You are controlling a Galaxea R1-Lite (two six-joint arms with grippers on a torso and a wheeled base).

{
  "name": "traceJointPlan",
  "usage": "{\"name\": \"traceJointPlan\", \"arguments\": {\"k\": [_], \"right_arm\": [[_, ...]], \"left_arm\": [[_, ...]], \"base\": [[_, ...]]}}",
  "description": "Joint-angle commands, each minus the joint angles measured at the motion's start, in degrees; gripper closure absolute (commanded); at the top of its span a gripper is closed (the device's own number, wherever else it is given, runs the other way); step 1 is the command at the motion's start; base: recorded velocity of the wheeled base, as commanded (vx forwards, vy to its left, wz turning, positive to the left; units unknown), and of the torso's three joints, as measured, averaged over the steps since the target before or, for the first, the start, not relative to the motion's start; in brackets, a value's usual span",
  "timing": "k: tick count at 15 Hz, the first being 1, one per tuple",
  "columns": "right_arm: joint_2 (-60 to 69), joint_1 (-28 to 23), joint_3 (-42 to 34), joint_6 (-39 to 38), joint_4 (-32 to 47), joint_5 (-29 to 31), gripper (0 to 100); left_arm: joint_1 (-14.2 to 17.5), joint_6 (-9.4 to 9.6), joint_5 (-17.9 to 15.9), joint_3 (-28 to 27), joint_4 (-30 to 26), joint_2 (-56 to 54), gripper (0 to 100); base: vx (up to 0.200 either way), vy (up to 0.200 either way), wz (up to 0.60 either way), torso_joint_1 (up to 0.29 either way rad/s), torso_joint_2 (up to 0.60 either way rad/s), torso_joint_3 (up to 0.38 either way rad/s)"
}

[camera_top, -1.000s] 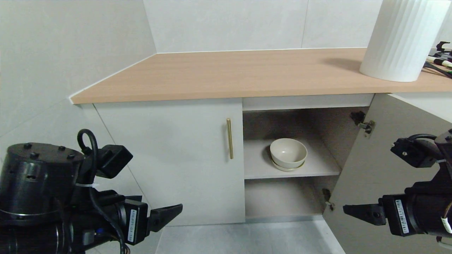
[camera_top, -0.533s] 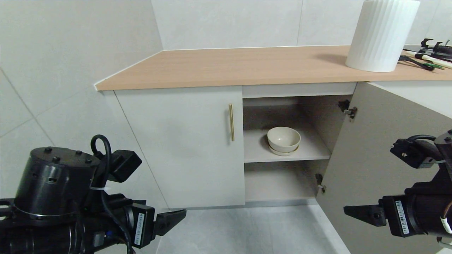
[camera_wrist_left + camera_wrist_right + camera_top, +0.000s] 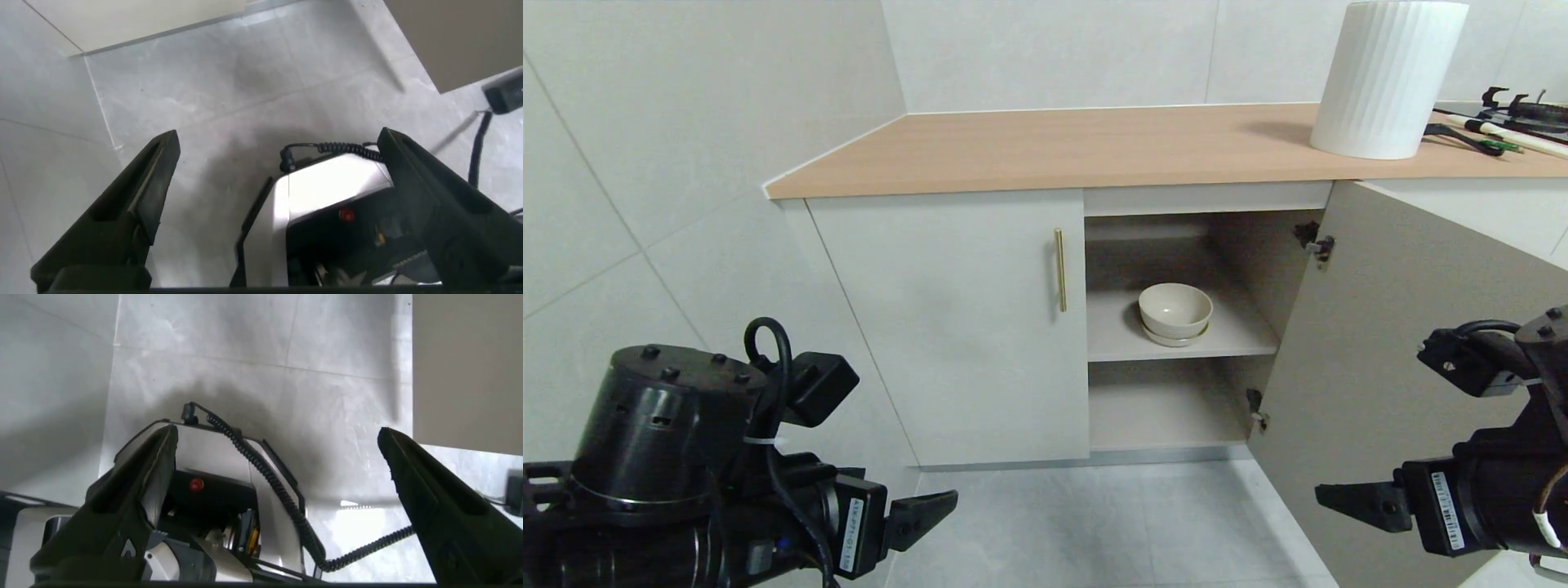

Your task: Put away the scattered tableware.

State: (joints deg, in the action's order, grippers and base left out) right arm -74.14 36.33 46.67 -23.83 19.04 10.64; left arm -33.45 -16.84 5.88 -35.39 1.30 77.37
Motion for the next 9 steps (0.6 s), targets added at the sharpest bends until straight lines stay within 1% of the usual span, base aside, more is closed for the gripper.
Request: {"name": "traceJointPlan", "arguments": {"k": [1,4,6,9], "right_arm": [[-0.3,0.9,-0.2,-0.1,0.0,0.0,0],[-0.3,0.9,-0.2,-0.1,0.1,0.0,0],[-0.3,1.0,-0.2,0.0,0.1,0.0,0],[-0.4,2.1,-0.4,0.0,0.3,0.0,0]], "left_arm": [[0.1,-0.04,0.0,0.0,0.1,0.1,0],[0.0,-0.13,0.0,0.0,0.2,0.1,0],[0.0,-0.13,0.0,0.1,1.4,0.2,0],[0.0,0.14,0.1,0.4,1.7,0.5,0]], "base": [[0.0,0.0,0.0,0.0,0.0,0.0],[0.0,0.0,0.0,0.0,0.0,0.0],[0.0,0.0,0.0,0.0,0.0,0.0],[0.0,-0.2,0.0,0.001,0.0,0.007]]}}
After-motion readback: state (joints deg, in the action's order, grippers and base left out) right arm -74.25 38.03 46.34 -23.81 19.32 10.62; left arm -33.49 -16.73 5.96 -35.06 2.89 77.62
